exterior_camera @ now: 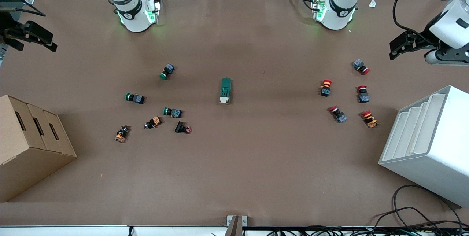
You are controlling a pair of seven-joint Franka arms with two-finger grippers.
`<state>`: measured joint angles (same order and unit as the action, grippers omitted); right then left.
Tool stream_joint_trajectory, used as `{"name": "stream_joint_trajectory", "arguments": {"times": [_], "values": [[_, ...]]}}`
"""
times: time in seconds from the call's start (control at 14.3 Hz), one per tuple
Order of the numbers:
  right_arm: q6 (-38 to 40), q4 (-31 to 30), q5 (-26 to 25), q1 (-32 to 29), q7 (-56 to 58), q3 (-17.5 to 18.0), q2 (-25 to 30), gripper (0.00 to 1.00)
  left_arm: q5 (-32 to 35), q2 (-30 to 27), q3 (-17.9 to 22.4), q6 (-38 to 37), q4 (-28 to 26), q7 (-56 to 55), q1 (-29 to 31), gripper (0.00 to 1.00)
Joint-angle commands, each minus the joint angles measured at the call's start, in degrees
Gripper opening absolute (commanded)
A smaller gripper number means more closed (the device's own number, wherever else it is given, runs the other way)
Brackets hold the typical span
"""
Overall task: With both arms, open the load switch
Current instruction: 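Move the left gripper over the green load switch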
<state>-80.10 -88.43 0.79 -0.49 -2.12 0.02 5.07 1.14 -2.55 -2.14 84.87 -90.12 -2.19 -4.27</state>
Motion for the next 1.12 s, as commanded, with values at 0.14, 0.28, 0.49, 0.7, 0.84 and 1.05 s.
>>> {"name": "stream_joint_trajectory", "arguments": {"times": [0.14,0.28,0.49,0.7,0.84,1.05], "values": [[-0.4,-1.7,0.4,0.1,-1.1,-0.1,1.5,1.00,0.4,-0.1,-0.4,-0.8,0.6,0.5,-0.1,1.00],[-0.3,-1.7,0.4,0.3,-1.0,-0.1,1.5,1.00,0.1,2.2,-1.3,-0.5,2.2,-0.4,-1.1,1.00],[-0.2,-1.7,0.4,0.1,-0.9,-0.1,1.5,1.00,0.3,4.7,-6.0,3.0,2.8,-1.8,-2.9,1.00],[-0.2,-1.7,0.4,0.3,-0.9,-0.1,1.5,1.00,0.0,6.4,-13.9,8.3,-0.1,-13.8,-4.0,1.00],[-0.2,-1.7,0.4,0.3,-0.9,-0.1,1.5,1.00,0.0,8.2,-18.4,14.6,-2.5,-20.9,-4.3,1.00],[-0.2,-1.7,0.4,0.2,-0.9,-0.1,1.5,1.00,1.9,11.8,-22.7,22.2,-4.9,-33.0,-8.0,1.00]]}}
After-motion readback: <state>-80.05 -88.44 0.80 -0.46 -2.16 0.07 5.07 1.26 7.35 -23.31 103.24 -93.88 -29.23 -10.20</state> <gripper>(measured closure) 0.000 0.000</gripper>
